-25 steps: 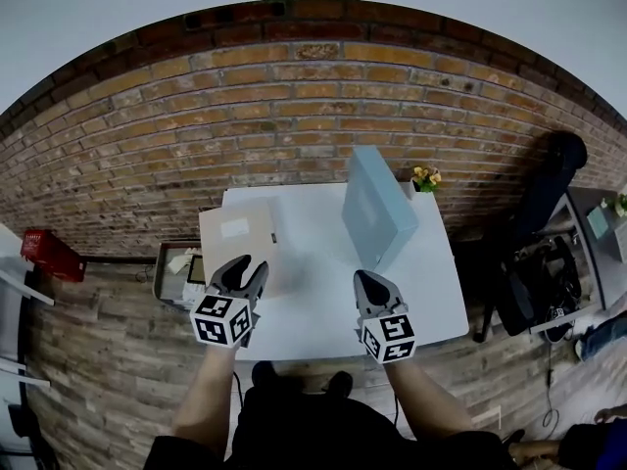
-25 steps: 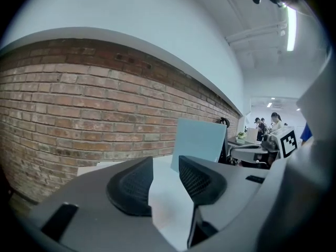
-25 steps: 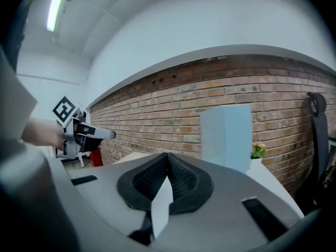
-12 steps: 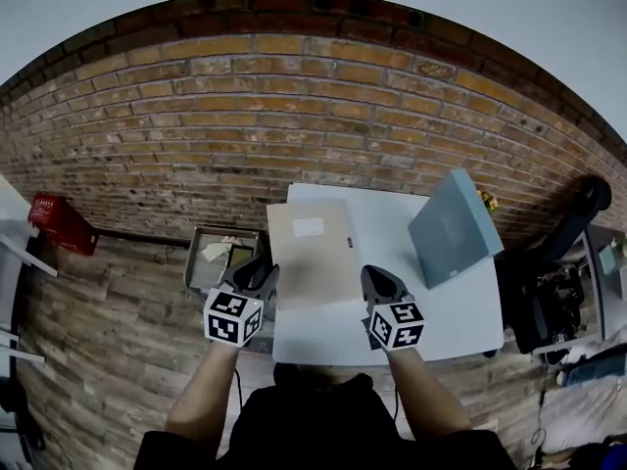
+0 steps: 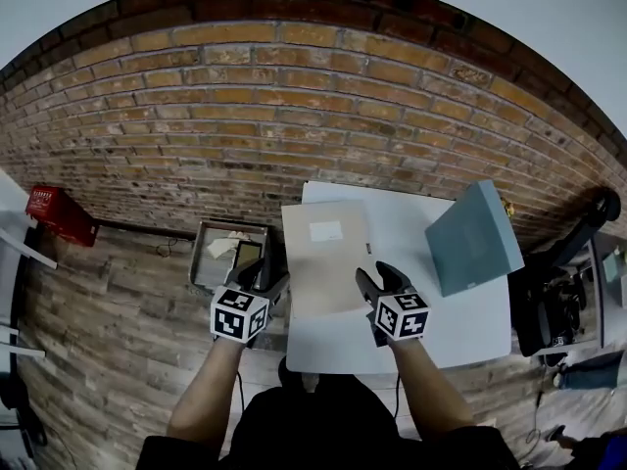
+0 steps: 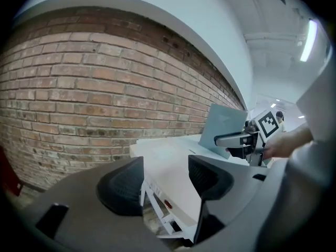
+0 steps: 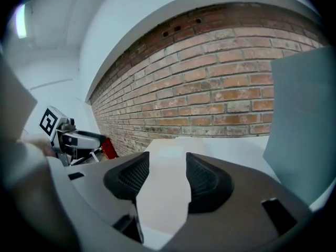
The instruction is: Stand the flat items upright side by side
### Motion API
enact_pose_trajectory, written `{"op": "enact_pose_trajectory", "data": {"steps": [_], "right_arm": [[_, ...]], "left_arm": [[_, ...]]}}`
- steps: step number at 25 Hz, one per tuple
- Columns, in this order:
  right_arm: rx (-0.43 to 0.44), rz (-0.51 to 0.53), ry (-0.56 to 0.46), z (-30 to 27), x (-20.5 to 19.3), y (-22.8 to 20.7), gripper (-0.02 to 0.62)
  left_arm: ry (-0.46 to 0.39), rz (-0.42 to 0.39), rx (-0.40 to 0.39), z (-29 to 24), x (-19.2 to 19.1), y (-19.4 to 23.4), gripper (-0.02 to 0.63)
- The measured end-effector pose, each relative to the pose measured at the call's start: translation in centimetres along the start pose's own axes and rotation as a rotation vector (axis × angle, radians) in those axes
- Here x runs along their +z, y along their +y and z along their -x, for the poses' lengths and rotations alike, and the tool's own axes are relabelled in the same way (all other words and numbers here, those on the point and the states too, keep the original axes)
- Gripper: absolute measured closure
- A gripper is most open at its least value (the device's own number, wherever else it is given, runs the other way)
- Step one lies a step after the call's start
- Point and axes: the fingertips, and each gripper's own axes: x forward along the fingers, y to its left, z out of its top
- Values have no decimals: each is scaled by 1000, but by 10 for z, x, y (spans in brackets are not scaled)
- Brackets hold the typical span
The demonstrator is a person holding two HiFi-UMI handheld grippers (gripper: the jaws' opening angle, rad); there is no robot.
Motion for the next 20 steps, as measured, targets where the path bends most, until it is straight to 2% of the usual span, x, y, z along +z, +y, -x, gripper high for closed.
{"op": "enact_pose_trajectory", "data": {"steps": [5,13,20], "right_arm": [[39,-43,85,-38,-10,-19,302],[110,-118,264,-83,-38,-41,202],[140,-178,380,-111,-57,-59,185]], "left_arm": [[57,51,4,-29,-7,17,293],[150,110,35,-67,-30,35,279],[246,165,3,-102,-61,38,259]]}}
